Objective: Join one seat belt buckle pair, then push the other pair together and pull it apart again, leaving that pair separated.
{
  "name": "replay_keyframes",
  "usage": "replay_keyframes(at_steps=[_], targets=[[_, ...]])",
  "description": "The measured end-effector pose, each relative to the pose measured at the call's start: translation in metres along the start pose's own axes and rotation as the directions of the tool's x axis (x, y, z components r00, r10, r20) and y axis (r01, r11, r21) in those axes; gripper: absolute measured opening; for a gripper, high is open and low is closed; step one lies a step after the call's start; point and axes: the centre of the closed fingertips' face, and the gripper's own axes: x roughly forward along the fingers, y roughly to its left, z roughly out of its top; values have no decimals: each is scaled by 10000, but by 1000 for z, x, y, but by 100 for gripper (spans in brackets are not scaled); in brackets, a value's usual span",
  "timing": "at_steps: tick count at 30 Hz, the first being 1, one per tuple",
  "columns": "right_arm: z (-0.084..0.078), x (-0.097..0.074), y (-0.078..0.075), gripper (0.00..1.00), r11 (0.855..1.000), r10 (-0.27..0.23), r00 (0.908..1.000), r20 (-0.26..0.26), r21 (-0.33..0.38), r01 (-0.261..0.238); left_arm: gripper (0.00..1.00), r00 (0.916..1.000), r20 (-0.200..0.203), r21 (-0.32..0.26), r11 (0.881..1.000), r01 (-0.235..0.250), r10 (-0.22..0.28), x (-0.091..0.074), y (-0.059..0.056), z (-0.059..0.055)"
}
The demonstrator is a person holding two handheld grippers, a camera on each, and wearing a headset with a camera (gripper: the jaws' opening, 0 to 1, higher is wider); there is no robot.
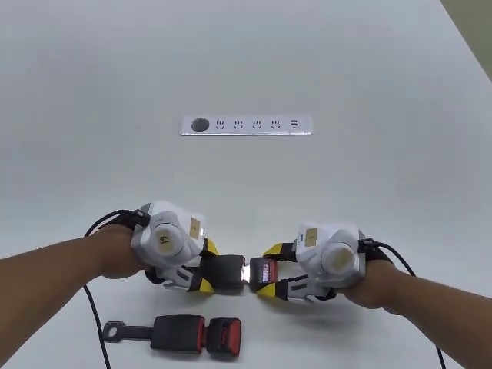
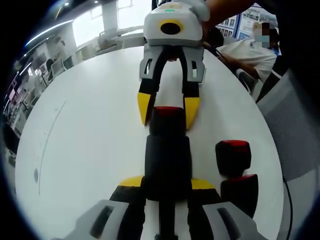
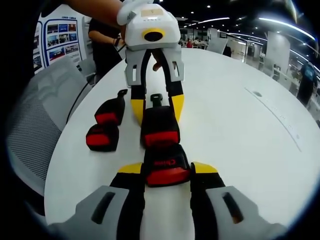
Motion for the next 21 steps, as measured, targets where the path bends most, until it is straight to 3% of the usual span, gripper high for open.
replay_keyframes(at_steps=[21], targets=[[-7, -7, -3, 33, 10000, -52, 9993, -374, -60, 50, 32, 9998, -175, 43, 10000, -6, 6, -1, -1, 2]])
